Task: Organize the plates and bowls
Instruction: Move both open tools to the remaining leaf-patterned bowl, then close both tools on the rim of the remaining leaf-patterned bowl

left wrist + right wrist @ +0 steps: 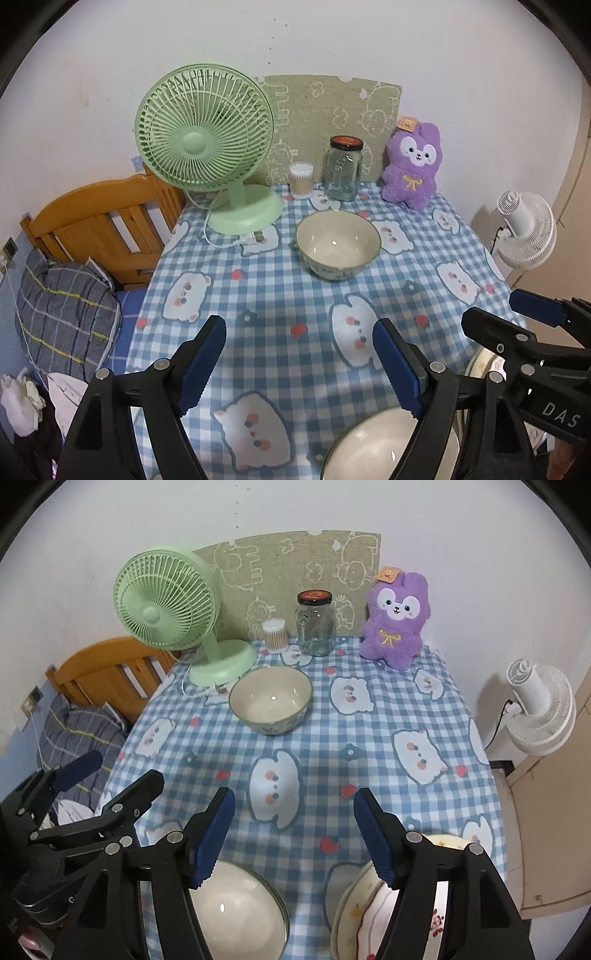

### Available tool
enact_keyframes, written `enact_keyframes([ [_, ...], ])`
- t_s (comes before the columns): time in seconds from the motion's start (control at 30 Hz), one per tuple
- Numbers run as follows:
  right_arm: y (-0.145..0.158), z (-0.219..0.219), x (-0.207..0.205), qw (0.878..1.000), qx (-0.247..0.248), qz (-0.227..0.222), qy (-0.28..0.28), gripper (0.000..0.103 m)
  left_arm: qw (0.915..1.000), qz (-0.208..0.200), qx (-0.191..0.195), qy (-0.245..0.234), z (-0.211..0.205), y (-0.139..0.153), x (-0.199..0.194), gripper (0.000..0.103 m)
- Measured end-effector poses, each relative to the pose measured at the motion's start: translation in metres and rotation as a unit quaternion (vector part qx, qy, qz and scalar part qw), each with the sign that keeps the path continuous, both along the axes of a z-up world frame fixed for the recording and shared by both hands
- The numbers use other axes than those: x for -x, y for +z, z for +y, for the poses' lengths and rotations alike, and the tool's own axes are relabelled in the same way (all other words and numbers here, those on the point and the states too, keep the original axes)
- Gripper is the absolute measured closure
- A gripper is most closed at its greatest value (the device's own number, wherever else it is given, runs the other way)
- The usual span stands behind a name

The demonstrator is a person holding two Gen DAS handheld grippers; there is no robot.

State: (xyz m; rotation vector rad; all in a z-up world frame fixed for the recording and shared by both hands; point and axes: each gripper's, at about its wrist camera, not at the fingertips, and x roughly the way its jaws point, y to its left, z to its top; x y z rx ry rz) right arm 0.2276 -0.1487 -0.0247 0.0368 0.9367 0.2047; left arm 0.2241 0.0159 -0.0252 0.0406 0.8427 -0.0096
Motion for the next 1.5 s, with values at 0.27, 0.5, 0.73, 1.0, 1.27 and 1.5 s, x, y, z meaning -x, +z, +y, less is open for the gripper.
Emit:
enact_keyframes([
  [0.27, -0.001, 0.003, -0.033, 1.0, 0.001, 0.003, -0.001, 0.032, 0.9999, 0.003, 0.005, 0.014, 0.003, 0.003, -0.038, 0.018],
  [0.5, -0.007, 0.002, -0.069, 1.0, -0.004, 0.007, -0.001, 0.032, 0.9997, 0.011, 0.011, 0.021, 0.005, -0.001, -0.073, 0.017],
  [0.73, -0.015, 0.003, -0.106, 1.0, -0.021, 0.009, 0.003, 0.032, 0.9994, 0.018, 0.003, 0.03, 0.003, -0.013, -0.111, 0.018],
  [1.0, -0.029, 0.007, -0.14, 1.0, -0.019, 0.008, 0.008, 0.032, 0.999, 0.033, -0.003, 0.03, 0.003, -0.03, -0.145, 0.022],
  [1.27, -0.056, 0.013, -0.174, 0.999, -0.021, 0.035, 0.013, 0.046, 0.9984, 0.048, -0.001, 0.03, 0.003, -0.056, -0.177, 0.032],
  [1.5, -0.081, 0.019, -0.193, 0.998, -0.011, 0.058, 0.022, 0.059, 0.9974, 0.067, -0.003, 0.025, 0.003, -0.081, -0.195, 0.05],
])
